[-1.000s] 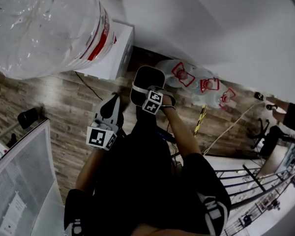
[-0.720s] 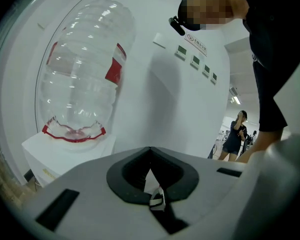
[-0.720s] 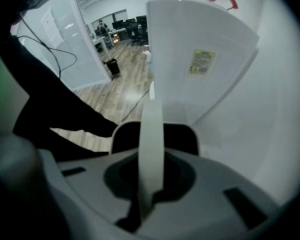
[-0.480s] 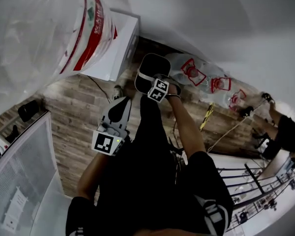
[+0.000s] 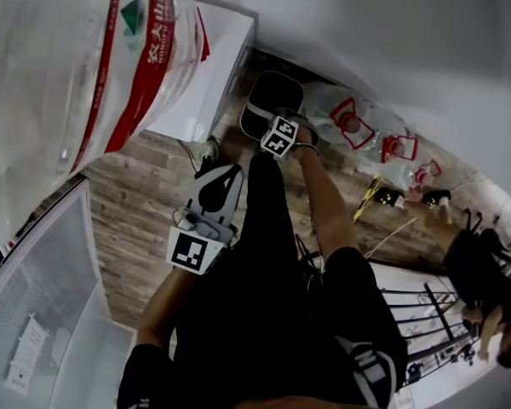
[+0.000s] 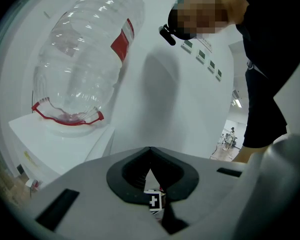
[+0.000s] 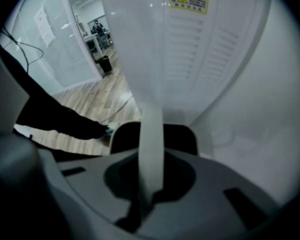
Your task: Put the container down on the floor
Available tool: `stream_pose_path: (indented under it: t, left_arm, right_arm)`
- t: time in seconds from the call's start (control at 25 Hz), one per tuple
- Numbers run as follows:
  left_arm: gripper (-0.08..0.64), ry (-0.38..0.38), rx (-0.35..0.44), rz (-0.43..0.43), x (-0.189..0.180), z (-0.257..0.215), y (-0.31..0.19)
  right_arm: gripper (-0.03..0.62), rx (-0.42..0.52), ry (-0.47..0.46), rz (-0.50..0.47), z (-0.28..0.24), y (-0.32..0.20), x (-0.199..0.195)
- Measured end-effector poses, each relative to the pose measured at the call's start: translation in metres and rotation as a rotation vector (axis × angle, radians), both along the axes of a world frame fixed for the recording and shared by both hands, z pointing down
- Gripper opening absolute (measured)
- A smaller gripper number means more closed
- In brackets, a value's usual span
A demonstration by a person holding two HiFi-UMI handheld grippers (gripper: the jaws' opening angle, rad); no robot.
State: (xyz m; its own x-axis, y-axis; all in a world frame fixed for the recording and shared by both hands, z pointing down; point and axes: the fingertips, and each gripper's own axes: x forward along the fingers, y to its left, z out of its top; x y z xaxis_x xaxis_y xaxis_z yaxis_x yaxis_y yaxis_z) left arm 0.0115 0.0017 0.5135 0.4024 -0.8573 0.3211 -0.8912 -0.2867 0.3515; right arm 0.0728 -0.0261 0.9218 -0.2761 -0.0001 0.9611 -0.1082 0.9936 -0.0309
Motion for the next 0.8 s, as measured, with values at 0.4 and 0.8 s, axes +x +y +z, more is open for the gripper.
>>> stream_pose_path:
  t: [0.4,0.8]
  left_arm:
    - [0.032,0.023,-0.035,-0.019,-0.007,0.016,0.004]
    - [0.032,0.017,-0.054,-0.007,-0.003,0.038,0.005]
  right_arm:
    - [0.032,0.014,0.021,0.028,0.046,-0.029,-0.023]
    - [0.034,0.027,0.04,0.039,0.09,-0.047,-0.033]
